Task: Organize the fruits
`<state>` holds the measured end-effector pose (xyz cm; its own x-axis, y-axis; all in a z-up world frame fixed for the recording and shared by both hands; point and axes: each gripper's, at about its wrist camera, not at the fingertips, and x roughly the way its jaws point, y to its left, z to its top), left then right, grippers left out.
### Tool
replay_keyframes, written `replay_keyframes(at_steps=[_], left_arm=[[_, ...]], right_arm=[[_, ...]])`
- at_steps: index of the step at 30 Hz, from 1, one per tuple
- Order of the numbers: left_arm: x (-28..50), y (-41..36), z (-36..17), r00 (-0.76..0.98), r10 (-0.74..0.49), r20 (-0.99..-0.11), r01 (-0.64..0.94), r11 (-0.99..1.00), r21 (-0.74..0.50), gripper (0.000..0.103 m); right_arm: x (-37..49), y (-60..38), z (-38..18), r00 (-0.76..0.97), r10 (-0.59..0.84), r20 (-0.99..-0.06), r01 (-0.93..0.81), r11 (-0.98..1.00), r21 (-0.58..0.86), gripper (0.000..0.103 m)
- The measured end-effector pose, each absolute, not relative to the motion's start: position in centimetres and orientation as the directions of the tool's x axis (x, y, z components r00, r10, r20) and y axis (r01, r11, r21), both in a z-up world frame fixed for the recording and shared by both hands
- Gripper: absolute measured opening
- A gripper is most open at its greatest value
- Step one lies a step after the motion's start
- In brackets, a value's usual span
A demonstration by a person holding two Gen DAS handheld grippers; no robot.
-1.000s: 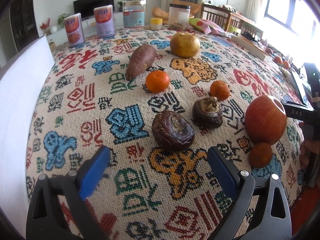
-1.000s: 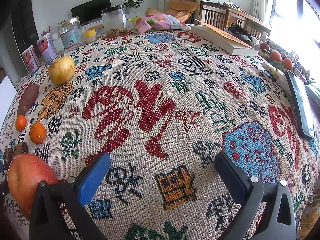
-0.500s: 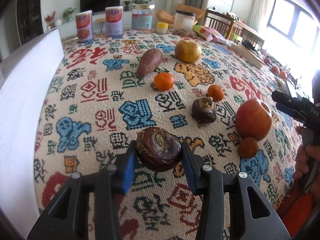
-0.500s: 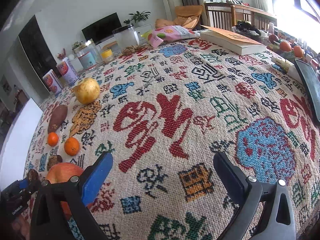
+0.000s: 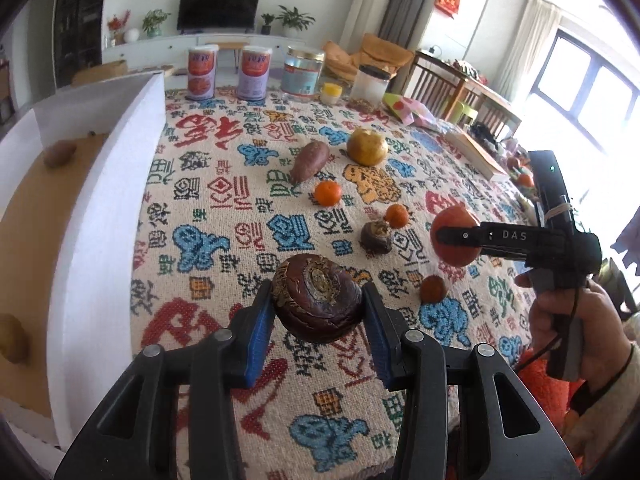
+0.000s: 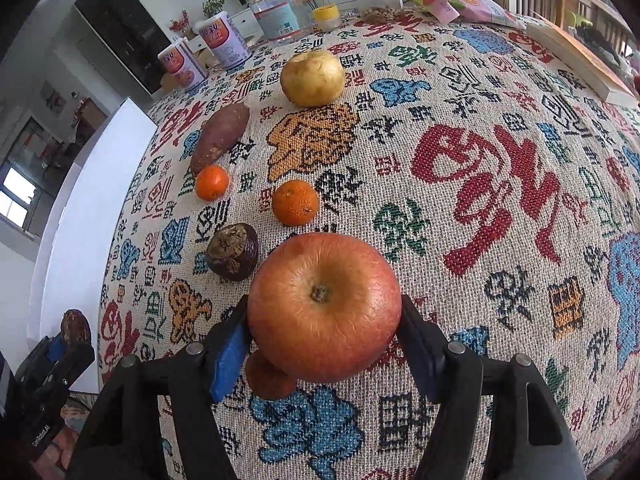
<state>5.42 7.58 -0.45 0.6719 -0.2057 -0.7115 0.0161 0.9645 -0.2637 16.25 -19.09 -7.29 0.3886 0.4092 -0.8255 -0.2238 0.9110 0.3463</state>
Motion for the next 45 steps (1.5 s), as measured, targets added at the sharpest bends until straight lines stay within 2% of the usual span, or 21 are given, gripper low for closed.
replay_keyframes(at_steps=[4,7,10,15,20,21,22,23,24,26,27,30,32,37,41,43,45], left_arm=[[2.4,11.7,4.6,0.745,-0.157,-0.648,-0.032,0.962,-0.27,0.044],[0.8,16.5,5.7,0.761,-0.034,-0.648,-0.158,0.959,-0.236,0.044],[-0.3,22.1,4.3,0.722,0.122,-0.681,-0.335,0.923,-0.19,0.044],[-1.4,28.6,-0.2,0.59,0.293,-0.752,-0.543,0.833,-0.101,0.044],[-1.7,30.4,-3.6,0.517,0.305,-0.8,-0.59,0.804,-0.074,0.046],[-1.7,30.1,-3.5,0.516,0.321,-0.794,-0.585,0.809,-0.053,0.047],[-1.6,29.8,-3.5,0.51,0.338,-0.791,-0.586,0.809,-0.033,0.062],[-1.7,29.6,-3.2,0.512,0.356,-0.781,-0.593,0.805,-0.022,0.081],[-1.9,29.4,-2.8,0.526,0.371,-0.765,-0.599,0.8,-0.024,0.086],[-2.1,29.0,-1.8,0.566,0.381,-0.731,-0.594,0.803,-0.042,0.087],[-2.1,28.4,-1.2,0.584,0.381,-0.717,-0.586,0.809,-0.048,0.087],[-1.4,26.4,0.4,0.649,0.349,-0.676,-0.54,0.838,-0.086,0.087],[-0.7,24.4,1.5,0.7,0.297,-0.649,-0.481,0.868,-0.122,0.087],[1.5,15.8,3.2,0.79,0.05,-0.612,-0.212,0.958,-0.195,0.09],[4.1,7.3,2.0,0.733,-0.179,-0.656,0.031,0.973,-0.23,0.092],[5.8,4.1,0.2,0.676,-0.247,-0.695,0.085,0.962,-0.26,0.092],[7.5,1.5,-1.9,0.635,-0.261,-0.727,0.101,0.961,-0.257,0.092]], right_arm=[[15.2,-17.6,-2.1,0.405,0.567,-0.717,-0.285,0.824,0.491,0.068],[13.5,-11.6,2.4,0.353,0.686,-0.636,-0.431,0.723,0.54,0.068],[10.9,-2.6,4.6,0.22,0.772,-0.597,-0.574,0.597,0.561,0.068],[6.0,12.1,3.0,0.023,0.771,-0.636,-0.729,0.449,0.517,0.068],[4.0,20.3,-1.1,0.018,0.679,-0.734,-0.787,0.462,0.409,0.069],[4.0,21.2,-1.7,0.03,0.661,-0.75,-0.788,0.478,0.389,0.069],[3.9,21.6,-1.8,0.079,0.649,-0.757,-0.798,0.496,0.342,0.071],[3.9,21.7,-1.5,0.11,0.654,-0.748,-0.802,0.503,0.322,0.073],[4.1,21.3,-1.0,0.113,0.682,-0.723,-0.802,0.492,0.339,0.075],[4.7,19.5,0.5,0.162,0.721,-0.674,-0.79,0.503,0.349,0.095],[5.0,18.3,1.4,0.203,0.732,-0.651,-0.786,0.518,0.338,0.097],[5.5,13.4,3.9,0.342,0.728,-0.594,-0.773,0.577,0.262,0.098],[6.0,9.5,4.8,0.448,0.696,-0.562,-0.745,0.638,0.196,0.102],[8.3,-2.3,3.4,0.702,0.508,-0.498,-0.563,0.825,0.047,0.103],[11.9,-12.0,-1.6,0.778,0.252,-0.576,-0.327,0.945,-0.028,0.103],[13.6,-16.1,-4.4,0.766,0.143,-0.627,-0.217,0.975,-0.043,0.103],[14.6,-19.9,-6.5,0.746,0.051,-0.664,-0.113,0.992,-0.051,0.103]])
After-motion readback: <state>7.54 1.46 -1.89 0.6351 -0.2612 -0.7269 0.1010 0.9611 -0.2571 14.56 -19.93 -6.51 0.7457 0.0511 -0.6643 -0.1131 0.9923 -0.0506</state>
